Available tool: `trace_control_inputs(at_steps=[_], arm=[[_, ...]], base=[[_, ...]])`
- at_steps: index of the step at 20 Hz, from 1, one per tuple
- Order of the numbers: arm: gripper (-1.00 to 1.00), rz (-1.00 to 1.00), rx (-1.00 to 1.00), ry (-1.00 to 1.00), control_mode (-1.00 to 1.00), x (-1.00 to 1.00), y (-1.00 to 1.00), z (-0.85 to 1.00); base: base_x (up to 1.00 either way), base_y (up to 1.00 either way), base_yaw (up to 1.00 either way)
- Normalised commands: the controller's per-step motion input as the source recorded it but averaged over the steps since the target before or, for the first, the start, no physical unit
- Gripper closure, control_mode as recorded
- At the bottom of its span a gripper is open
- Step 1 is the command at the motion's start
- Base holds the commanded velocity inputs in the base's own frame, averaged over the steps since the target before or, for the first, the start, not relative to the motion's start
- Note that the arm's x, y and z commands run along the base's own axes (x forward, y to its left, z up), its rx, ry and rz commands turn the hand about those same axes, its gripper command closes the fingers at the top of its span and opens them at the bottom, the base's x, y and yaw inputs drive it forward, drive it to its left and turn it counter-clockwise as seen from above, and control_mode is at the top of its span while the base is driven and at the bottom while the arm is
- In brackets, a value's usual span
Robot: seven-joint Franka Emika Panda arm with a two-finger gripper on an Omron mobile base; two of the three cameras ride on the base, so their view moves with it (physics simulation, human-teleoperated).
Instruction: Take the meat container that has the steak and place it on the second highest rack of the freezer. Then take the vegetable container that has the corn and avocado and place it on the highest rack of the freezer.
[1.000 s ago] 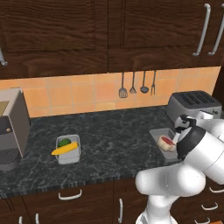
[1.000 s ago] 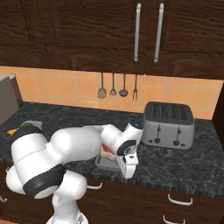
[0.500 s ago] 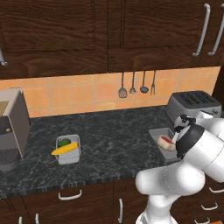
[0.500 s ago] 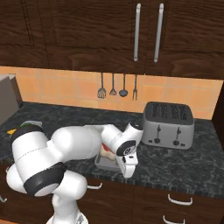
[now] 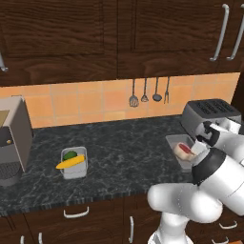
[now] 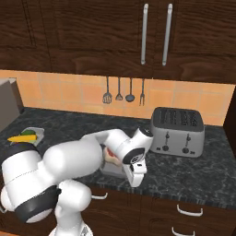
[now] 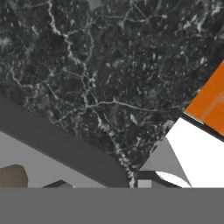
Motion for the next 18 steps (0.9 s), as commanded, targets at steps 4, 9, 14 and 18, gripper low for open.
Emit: trace_control_inputs(at_steps=[4, 9, 14, 18], arm=[[1.00, -0.01, -0.02, -0.15, -1.00, -0.11, 0.38, 0.41], [1.00, -0.08, -0.08, -0.04, -1.00, -0.17, 0.64, 0.74], [1.00, -0.11, -0.06, 0.00, -1.00, -0.24, 0.77, 0.71], [1.00, -0.08, 0.06, 0.01, -1.00, -0.27, 0.69, 0.44]], base=[[0.00, 0.00, 0.00], [0.00, 0.00, 0.00], [0.00, 0.00, 0.00], [0.00, 0.00, 0.00]])
